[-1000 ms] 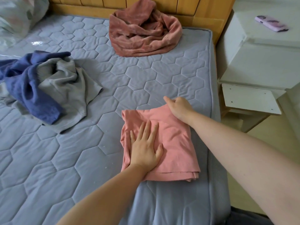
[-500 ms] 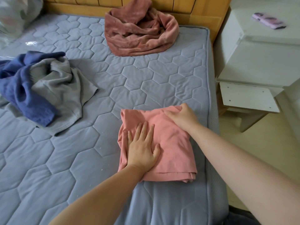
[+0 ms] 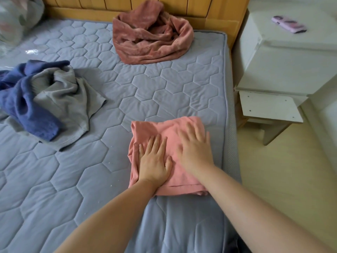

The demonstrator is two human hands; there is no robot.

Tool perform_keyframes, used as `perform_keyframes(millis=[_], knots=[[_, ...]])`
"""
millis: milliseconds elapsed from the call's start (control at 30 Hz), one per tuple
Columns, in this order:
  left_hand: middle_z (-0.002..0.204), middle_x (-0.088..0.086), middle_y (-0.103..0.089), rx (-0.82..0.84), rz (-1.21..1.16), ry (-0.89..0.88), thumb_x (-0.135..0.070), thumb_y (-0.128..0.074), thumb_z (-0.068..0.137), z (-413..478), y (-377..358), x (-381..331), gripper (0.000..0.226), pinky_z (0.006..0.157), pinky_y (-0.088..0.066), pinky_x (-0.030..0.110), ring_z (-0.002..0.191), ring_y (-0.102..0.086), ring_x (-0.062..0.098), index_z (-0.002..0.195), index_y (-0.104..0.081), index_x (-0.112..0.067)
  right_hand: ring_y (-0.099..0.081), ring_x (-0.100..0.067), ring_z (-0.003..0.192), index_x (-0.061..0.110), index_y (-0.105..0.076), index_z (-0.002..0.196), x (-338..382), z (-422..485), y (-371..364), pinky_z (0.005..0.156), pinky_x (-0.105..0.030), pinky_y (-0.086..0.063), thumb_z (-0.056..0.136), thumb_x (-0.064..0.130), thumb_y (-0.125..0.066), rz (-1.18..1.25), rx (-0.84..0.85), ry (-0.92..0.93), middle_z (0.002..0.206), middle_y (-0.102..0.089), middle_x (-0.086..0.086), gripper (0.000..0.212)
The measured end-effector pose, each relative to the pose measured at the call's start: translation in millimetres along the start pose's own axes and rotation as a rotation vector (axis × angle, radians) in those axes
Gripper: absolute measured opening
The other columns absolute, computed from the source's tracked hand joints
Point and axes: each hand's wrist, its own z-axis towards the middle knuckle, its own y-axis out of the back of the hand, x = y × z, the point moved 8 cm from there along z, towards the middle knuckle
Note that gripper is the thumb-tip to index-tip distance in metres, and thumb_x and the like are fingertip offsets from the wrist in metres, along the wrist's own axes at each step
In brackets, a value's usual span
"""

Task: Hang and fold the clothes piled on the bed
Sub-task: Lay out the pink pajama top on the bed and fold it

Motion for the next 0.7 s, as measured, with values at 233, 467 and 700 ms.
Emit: perform_keyframes(millis=[233, 467, 700], knots=[[0.158, 0.003, -0.021, 0.082, 0.052, -0.011, -0.054, -0.011, 0.083, 1, -2, -3, 0.074, 0.117, 0.000, 0.051, 0.147, -0.011, 0.022, 0.150, -0.027, -0.026, 0.006, -0.021, 0.148, 0.029, -0.016, 0.152, -24, -25, -31, 0.115, -0.054, -0.005, 0.096, 0.053, -0.025, -0.041, 0.143, -0.053, 0.161, 0.001, 0.007, 0.062], [0.161, -0.003, -0.008, 0.155, 0.229, 0.258, -0.057, 0.008, 0.079, -36, 24, 80, 0.080, 0.118, -0.006, 0.044, 0.148, -0.004, 0.018, 0.153, -0.009, -0.030, 0.009, -0.020, 0.147, 0.029, -0.006, 0.153, -36, -37, -33, 0.117, -0.050, -0.008, 0.097, 0.056, -0.023, -0.007, 0.191, -0.136, 0.160, 0.014, 0.005, 0.064], [0.126, 0.011, -0.057, 0.116, -0.291, 0.607, -0.040, -0.059, 0.088, -31, 56, 82, 0.050, 0.088, -0.041, 0.036, 0.116, -0.052, 0.030, 0.128, -0.053, -0.009, -0.008, -0.023, 0.147, 0.023, -0.015, 0.152, -42, -59, -24, 0.114, -0.045, -0.025, 0.097, 0.042, -0.042, 0.241, 0.065, -0.178, 0.161, 0.000, -0.003, 0.065]])
